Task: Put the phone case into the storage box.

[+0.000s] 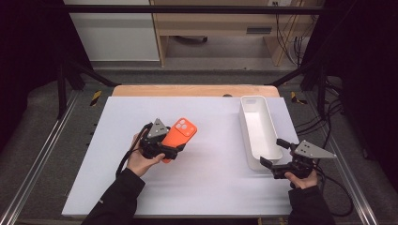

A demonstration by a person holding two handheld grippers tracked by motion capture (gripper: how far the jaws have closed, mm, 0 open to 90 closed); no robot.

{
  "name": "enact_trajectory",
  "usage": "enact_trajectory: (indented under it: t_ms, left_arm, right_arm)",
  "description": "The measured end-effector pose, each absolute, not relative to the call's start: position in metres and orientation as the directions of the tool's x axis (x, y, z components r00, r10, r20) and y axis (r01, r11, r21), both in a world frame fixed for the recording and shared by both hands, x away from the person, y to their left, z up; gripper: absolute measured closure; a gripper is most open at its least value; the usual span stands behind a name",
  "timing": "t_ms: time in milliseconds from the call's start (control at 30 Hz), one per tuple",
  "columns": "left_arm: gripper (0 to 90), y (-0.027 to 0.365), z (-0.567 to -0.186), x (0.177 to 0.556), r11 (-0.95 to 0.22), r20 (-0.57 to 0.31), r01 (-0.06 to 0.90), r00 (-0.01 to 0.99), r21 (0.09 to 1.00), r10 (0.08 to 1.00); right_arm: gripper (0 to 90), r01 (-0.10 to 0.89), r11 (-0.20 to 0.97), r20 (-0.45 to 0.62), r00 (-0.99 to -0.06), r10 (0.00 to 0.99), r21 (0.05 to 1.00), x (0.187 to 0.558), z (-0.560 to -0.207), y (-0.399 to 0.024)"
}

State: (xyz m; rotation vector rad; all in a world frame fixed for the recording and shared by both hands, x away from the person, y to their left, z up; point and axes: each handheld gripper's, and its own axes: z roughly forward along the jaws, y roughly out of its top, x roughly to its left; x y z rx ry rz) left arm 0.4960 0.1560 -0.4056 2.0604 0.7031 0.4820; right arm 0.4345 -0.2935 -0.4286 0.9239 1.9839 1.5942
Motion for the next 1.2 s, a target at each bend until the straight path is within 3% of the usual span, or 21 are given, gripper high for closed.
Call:
enact_trajectory:
  t_ms: [1200]
  left_arm:
    - [13.4,0.161,-0.413,0.45,-0.509,0.154,0.196,0.81,0.839,0.566]
  right_arm:
    - [0.7,0.18,0.221,-0.014,-0.746,0.666,0.959,0.43,-0.42,-0.271]
